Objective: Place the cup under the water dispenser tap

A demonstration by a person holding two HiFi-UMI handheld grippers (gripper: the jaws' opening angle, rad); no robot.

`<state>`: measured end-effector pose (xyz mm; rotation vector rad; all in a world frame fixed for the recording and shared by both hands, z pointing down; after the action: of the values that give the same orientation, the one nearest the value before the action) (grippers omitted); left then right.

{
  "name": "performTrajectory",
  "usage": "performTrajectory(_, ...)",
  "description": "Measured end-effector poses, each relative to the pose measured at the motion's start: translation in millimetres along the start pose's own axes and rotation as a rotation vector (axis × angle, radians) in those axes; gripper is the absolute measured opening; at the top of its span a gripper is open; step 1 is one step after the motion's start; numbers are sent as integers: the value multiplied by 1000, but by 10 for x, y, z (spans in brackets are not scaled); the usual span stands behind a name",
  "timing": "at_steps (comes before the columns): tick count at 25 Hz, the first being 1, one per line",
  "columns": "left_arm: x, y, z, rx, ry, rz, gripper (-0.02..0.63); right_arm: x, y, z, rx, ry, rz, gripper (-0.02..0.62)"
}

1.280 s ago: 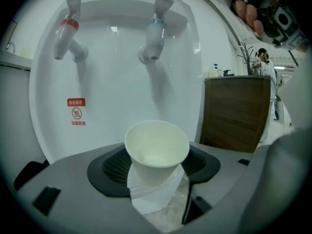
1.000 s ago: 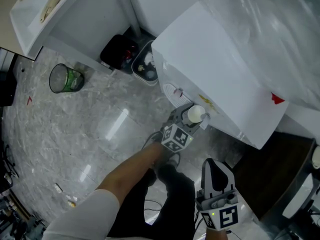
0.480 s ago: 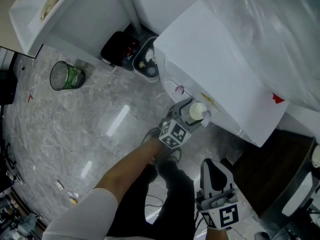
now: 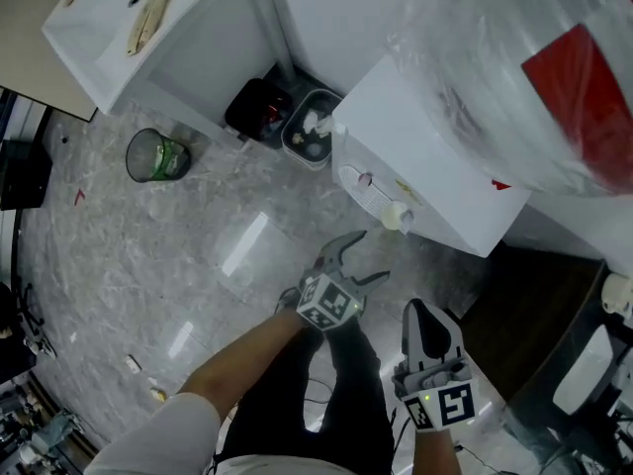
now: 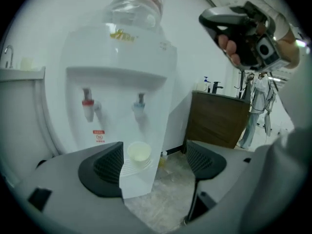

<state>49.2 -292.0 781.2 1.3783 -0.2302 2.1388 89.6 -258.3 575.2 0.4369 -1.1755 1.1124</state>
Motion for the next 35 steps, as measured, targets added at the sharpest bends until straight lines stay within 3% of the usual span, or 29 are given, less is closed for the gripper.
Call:
performTrajectory(10, -1712, -660, -1186, 54, -104, 12, 370, -709, 386, -608, 43, -17, -3, 15)
performTrajectory(14, -2284, -911, -1695, 49, -143, -34, 192, -1098, 588, -1008, 51, -50, -14, 17)
performTrajectory(18, -2731, -1089, -2128, 22, -175, -91, 134, -1383, 758, -1333, 52, -74, -28, 15)
performTrajectory(23, -3183, -1336, -2605, -21, -186, -102, 6, -1650, 1073, -1598, 35, -88, -51, 15)
performTrajectory(28, -3511, -1496, -2849, -34, -231, -108, 5, -1828, 1171, -1702, 45, -117, -78, 15)
performTrajectory(35, -3557, -1622, -2982, -41, -244, -88, 5, -1951, 1289, -1761, 39, -117, -115, 15)
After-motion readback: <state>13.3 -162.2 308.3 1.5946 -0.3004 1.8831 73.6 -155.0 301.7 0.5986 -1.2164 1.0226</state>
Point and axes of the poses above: the fingertips, and each gripper's own axes: z forward along the fingers, y to its left, x out of its underside, the point moved 2 cm from there along -z, backward along the fingers, and after that the axes turned 2 degrees about -z, right-handed, at the moved point
